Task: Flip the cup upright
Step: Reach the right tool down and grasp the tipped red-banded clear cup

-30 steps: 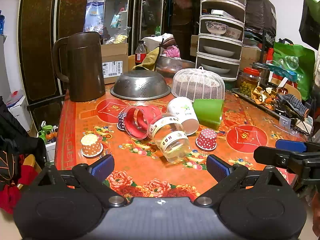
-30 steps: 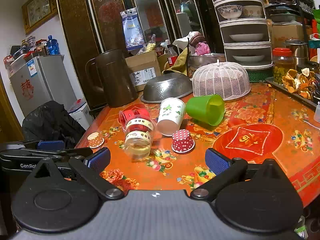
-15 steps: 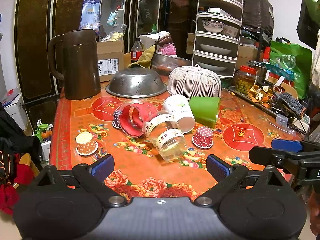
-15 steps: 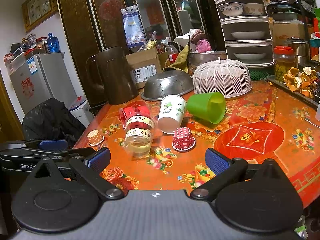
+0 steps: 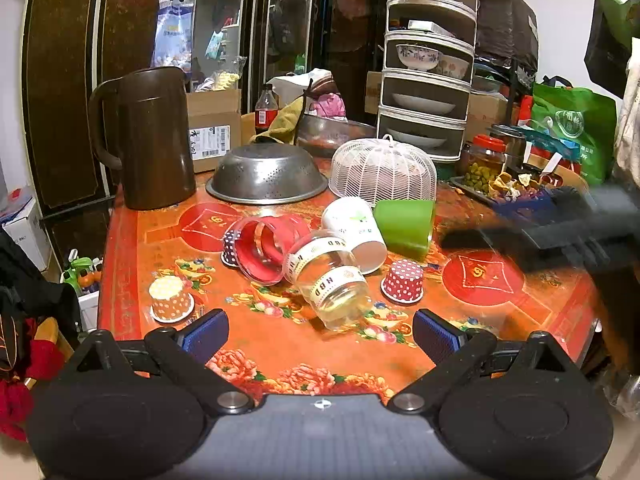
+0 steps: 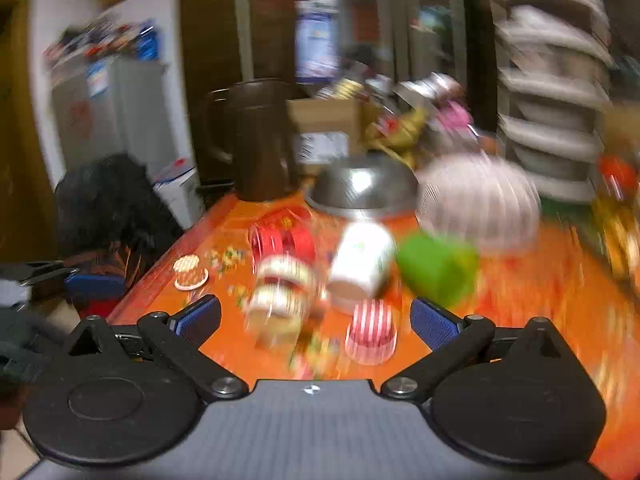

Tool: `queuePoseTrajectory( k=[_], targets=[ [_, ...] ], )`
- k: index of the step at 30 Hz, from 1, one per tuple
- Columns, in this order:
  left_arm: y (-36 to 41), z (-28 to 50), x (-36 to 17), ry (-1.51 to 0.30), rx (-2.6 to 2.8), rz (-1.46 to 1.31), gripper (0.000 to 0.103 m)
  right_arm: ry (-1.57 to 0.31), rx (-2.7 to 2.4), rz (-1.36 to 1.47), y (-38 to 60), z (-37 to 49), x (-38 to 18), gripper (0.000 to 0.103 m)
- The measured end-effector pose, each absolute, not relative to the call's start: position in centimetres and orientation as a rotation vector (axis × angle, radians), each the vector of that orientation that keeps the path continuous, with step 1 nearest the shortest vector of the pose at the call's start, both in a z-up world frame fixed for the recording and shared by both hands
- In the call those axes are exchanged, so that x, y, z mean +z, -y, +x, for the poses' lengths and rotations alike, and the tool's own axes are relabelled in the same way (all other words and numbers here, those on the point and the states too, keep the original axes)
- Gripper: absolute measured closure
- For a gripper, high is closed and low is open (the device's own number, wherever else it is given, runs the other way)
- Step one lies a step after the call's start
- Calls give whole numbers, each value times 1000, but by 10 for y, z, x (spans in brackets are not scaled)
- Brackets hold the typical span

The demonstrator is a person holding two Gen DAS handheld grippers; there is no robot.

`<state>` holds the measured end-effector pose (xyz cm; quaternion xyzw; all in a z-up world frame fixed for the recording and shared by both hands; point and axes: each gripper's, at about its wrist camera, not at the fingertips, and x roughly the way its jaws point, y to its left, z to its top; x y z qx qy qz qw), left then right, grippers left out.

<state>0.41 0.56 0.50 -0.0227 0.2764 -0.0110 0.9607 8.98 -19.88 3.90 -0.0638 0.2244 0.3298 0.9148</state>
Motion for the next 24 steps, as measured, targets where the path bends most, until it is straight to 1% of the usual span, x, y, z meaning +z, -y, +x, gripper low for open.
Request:
queuePoseTrajectory(
  k=[1, 2, 3, 4, 5, 6, 7, 11, 14, 17, 20, 24],
  targets=[
    [-7, 4, 4, -560, -23, -49, 3, -438, 707, -206, 187, 105, 48, 1],
    [-9, 5, 4, -562, -23, -51, 3, -421, 735, -271, 176, 116, 54, 5],
    [-10, 6, 4, -563, -23, -52, 3, -402, 769, -351, 164, 129, 59, 13],
    [-12, 6, 3, -562, -21, -57, 3, -390, 810, -432, 150, 144, 63, 16],
    [-14, 7, 3, -562, -20, -61, 3, -383, 843, -516, 136, 158, 64, 21],
    [-17, 8, 3, -563, -18, -64, 3, -384, 870, -579, 123, 171, 65, 31],
    [-19, 9, 4, -562, -15, -68, 3, -386, 903, -623, 111, 185, 65, 34],
    [-26, 11, 6, -550, -2, -73, 3, -405, 1019, -795, 71, 226, 54, 36],
    [-34, 16, 7, -550, 3, -90, 3, -428, 1120, -928, 49, 238, 43, 40],
    [-39, 20, 6, -553, 4, -104, 3, -473, 1204, -1055, 35, 245, 30, 40],
    [-45, 23, 3, -553, 0, -117, 3, -536, 1274, -1133, 29, 251, 22, 40],
    [-51, 28, 0, -555, 2, -144, 3, -523, 1347, -1194, 23, 250, 22, 40]
  ],
)
